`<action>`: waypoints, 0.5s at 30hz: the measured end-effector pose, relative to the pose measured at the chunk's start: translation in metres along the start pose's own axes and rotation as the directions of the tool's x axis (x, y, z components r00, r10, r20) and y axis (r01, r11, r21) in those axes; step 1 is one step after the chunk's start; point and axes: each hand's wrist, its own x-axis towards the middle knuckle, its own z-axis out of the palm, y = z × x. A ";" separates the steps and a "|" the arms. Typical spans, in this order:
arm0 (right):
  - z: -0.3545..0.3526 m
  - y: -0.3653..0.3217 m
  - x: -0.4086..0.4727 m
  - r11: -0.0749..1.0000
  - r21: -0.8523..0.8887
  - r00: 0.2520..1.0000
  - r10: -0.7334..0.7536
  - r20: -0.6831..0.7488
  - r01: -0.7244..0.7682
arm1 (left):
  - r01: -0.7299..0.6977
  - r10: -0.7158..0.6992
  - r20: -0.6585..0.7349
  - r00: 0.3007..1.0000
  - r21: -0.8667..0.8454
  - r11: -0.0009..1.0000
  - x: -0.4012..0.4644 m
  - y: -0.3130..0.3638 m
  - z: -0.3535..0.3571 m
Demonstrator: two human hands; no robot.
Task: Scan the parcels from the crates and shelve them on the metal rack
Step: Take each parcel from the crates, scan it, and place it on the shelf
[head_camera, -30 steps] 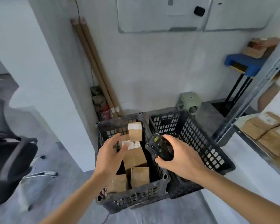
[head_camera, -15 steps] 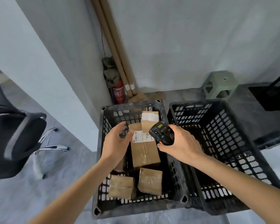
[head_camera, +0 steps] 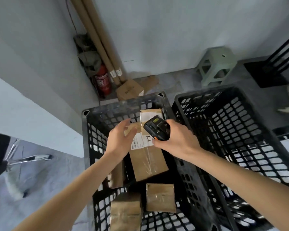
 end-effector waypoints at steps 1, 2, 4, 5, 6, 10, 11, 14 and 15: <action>0.003 -0.001 0.006 1.000 0.007 1.000 0.018 0.002 -0.018 | 0.007 -0.007 0.025 1.000 -0.007 1.000 0.008 -0.004 0.003; 0.005 -0.002 0.012 0.999 0.013 0.999 0.036 0.002 -0.036 | 0.012 -0.011 0.052 0.999 -0.010 1.000 0.016 -0.007 0.005; 0.009 -0.004 0.024 0.997 0.018 0.998 0.069 0.006 -0.069 | 0.018 -0.017 0.102 0.995 -0.009 1.000 0.029 -0.013 0.011; 0.010 -0.005 0.030 0.996 0.013 0.996 0.086 0.011 -0.087 | 0.022 -0.021 0.126 0.992 -0.010 1.000 0.034 -0.015 0.014; 0.011 -0.006 0.035 0.994 0.007 0.994 0.105 0.016 -0.105 | 0.025 -0.023 0.148 0.989 -0.014 1.000 0.040 -0.017 0.017; 0.012 -0.011 0.051 0.986 0.009 0.985 0.163 0.051 -0.164 | 0.051 -0.037 0.235 0.971 -0.055 0.997 0.059 -0.024 0.031; 0.012 -0.013 0.054 0.985 0.011 0.984 0.170 0.057 -0.171 | 0.060 -0.040 0.254 0.966 -0.070 0.996 0.063 -0.026 0.034; 0.013 -0.018 0.062 0.982 0.010 0.980 0.188 0.067 -0.189 | 0.088 -0.052 0.286 0.957 -0.115 0.989 0.072 -0.030 0.040; 0.014 -0.019 0.065 0.980 0.008 0.978 0.196 0.074 -0.197 | 0.096 -0.054 0.293 0.954 -0.129 0.987 0.074 -0.031 0.040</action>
